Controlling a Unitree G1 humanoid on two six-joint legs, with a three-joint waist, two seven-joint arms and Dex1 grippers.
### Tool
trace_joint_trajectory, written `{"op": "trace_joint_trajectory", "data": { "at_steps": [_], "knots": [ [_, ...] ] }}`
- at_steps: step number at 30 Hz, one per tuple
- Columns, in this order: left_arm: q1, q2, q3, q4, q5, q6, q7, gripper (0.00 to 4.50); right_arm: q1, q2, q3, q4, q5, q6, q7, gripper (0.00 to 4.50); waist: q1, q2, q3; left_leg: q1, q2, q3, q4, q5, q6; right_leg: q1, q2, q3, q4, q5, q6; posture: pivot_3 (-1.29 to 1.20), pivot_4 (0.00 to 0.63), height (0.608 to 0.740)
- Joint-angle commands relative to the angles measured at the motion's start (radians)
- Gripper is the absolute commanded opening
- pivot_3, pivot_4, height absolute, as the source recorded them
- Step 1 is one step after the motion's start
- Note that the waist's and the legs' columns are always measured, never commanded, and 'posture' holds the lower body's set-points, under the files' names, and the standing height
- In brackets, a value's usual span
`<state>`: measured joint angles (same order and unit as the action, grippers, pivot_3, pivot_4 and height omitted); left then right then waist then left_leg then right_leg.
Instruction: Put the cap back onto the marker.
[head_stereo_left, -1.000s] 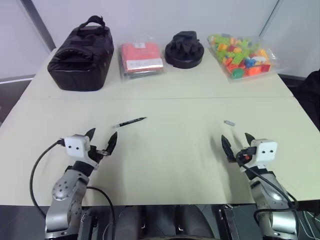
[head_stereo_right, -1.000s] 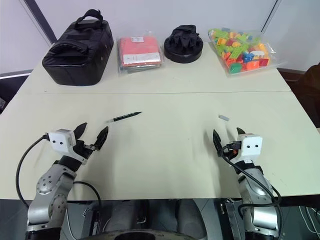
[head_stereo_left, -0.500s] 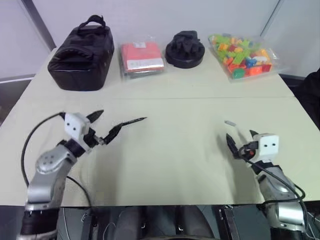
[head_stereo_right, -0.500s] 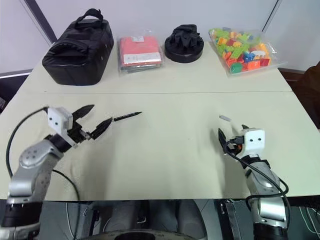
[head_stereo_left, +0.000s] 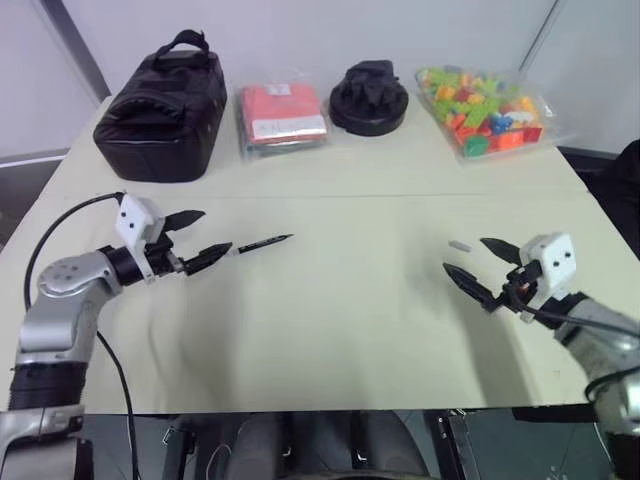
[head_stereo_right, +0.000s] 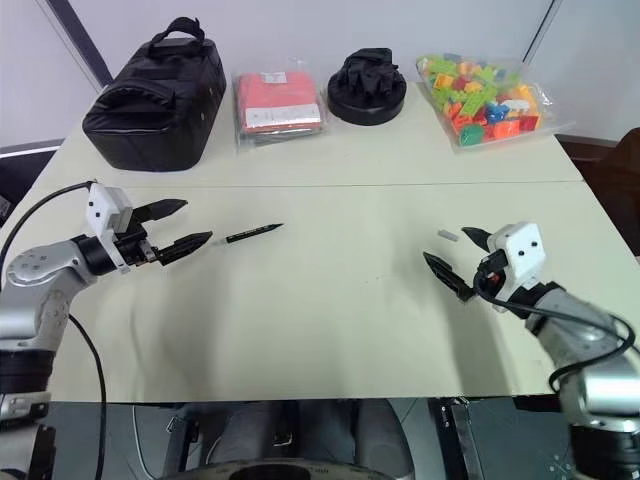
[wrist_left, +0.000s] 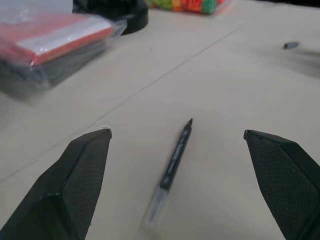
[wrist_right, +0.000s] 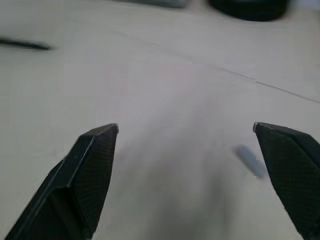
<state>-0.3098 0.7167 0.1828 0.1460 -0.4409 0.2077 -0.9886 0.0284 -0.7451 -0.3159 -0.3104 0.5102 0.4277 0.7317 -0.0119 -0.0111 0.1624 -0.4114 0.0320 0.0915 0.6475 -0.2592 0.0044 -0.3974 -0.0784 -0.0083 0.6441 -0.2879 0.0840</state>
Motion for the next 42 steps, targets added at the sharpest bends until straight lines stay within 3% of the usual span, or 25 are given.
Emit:
{"op": "trace_joint_trajectory", "data": {
  "at_steps": [1,10,19,26,33,42],
  "knots": [
    [-0.042,-0.01,-0.029,0.128,0.041,-0.083,-0.07,4.44,-0.051,-0.09,0.028,-0.05,0.062,0.077,0.113,4.5,0.001,0.0,0.0,0.0,0.0,0.0,0.0,0.0,0.0,0.0,0.0,0.0,0.0,0.0,0.0,0.0,0.15,0.74],
    [-0.185,-0.077,-0.118,0.322,0.112,-0.224,-0.189,4.44,-0.174,-0.093,0.091,-0.117,0.112,0.184,0.113,4.5,0.004,-0.004,0.002,-0.01,0.0,-0.001,0.003,0.0,0.0,-0.009,-0.002,-0.001,0.001,0.0,0.0,0.0,0.15,0.74],
    [-0.424,-0.192,-0.193,0.703,0.242,-0.432,-0.224,4.44,-0.146,-0.073,0.113,-0.159,0.103,0.201,0.089,4.5,0.003,-0.005,0.003,-0.015,-0.001,-0.001,0.006,0.0,0.001,-0.011,0.001,-0.006,0.002,0.003,0.005,0.0,0.15,0.74],
    [-0.576,-0.227,-0.201,0.941,0.313,-0.517,-0.223,4.44,-0.118,-0.049,0.112,-0.201,0.106,0.217,0.049,4.5,0.001,-0.006,0.003,-0.017,0.0,-0.002,0.013,-0.002,0.005,-0.01,0.006,-0.006,0.003,0.004,0.009,0.0,0.15,0.74],
    [-0.623,-0.222,-0.22,1.019,0.371,-0.522,-0.29,4.44,-0.098,-0.037,0.101,-0.225,0.108,0.217,0.015,4.5,0.002,-0.007,0.004,-0.017,0.001,-0.002,0.015,-0.002,0.005,-0.01,0.007,-0.006,0.004,0.005,0.01,0.0,0.15,0.74],
    [-0.619,-0.237,-0.242,1.043,0.453,-0.564,-0.226,4.44,-0.09,-0.014,0.112,-0.231,0.098,0.206,-0.01,4.5,0.003,-0.007,0.004,-0.017,0.001,-0.003,0.016,-0.002,0.005,-0.009,0.007,-0.006,0.004,0.005,0.011,0.0,0.15,0.74]
  ]
}}
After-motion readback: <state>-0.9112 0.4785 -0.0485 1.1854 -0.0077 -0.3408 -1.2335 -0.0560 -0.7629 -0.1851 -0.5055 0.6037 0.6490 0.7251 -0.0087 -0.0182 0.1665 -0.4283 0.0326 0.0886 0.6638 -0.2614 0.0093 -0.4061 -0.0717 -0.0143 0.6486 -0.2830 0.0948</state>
